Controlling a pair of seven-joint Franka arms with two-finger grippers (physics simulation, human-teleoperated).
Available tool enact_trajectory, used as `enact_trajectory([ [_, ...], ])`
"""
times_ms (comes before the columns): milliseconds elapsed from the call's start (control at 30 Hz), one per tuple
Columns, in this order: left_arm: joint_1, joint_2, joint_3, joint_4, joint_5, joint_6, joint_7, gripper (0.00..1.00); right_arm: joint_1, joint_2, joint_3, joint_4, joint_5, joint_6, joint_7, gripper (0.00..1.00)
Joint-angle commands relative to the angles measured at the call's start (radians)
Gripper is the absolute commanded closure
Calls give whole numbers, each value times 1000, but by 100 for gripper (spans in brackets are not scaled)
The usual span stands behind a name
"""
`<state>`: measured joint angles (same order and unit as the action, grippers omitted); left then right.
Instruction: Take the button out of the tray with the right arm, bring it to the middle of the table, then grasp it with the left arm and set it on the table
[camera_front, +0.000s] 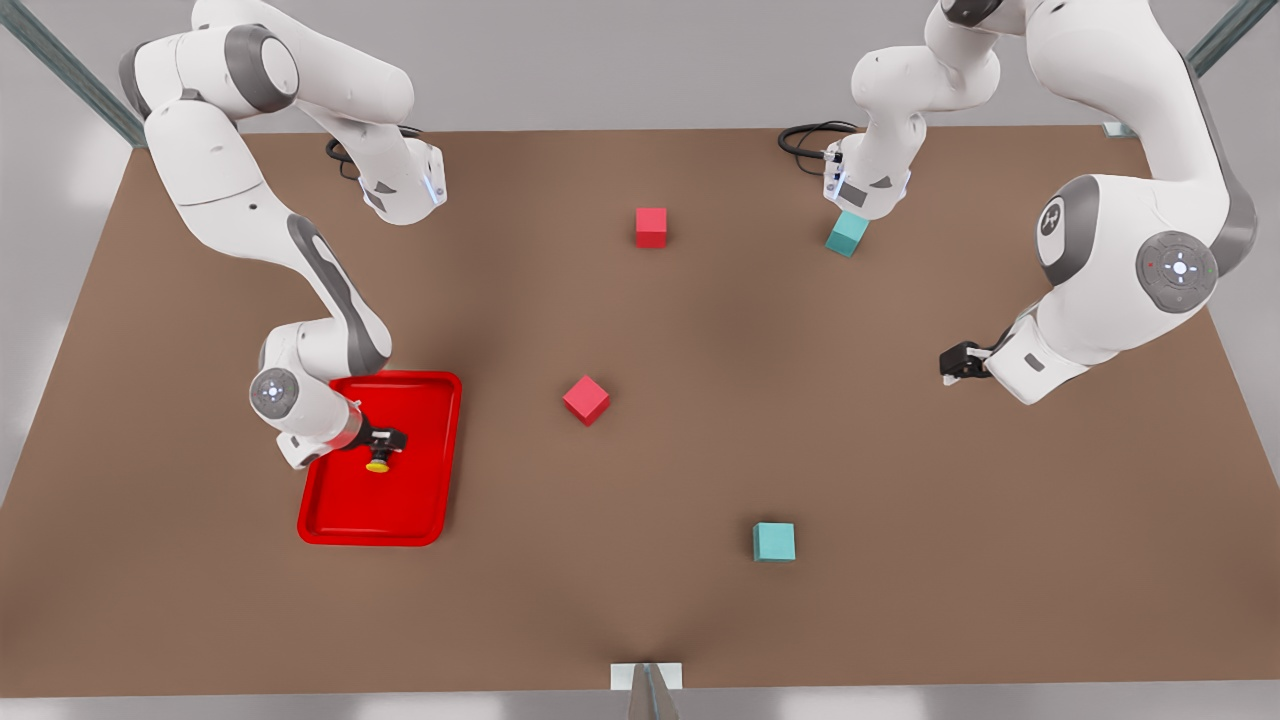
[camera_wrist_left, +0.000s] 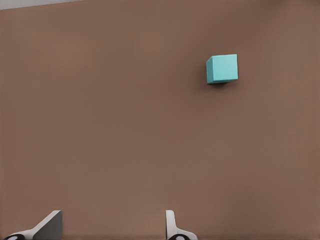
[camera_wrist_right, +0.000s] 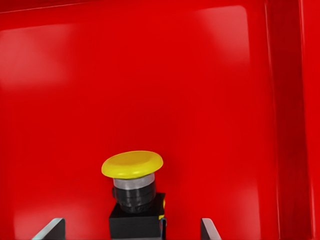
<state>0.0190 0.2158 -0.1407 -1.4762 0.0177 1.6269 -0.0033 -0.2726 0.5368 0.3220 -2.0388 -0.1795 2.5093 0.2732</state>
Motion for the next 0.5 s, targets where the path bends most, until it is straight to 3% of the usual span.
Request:
enact_trajectory([
  [0, -1, -1, 0, 0, 1, -2, 0, 0, 1, 8, 0, 0, 2, 16, 38, 0],
  [267, -1, -1, 0, -1, 1, -4, 0, 0, 3, 35, -1, 11, 2, 19, 38, 0],
  [300, -1, -1, 0, -1, 1, -4, 0, 0, 1, 35, 0, 11, 2, 19, 38, 2],
  [367, -1, -1, 0, -3, 1, -9, 0, 0, 3, 35, 0, 11, 2, 19, 37, 18],
  [467, -1, -1, 0, -3, 1, -9, 0, 0, 4, 38, 0, 11, 2, 19, 37, 19],
])
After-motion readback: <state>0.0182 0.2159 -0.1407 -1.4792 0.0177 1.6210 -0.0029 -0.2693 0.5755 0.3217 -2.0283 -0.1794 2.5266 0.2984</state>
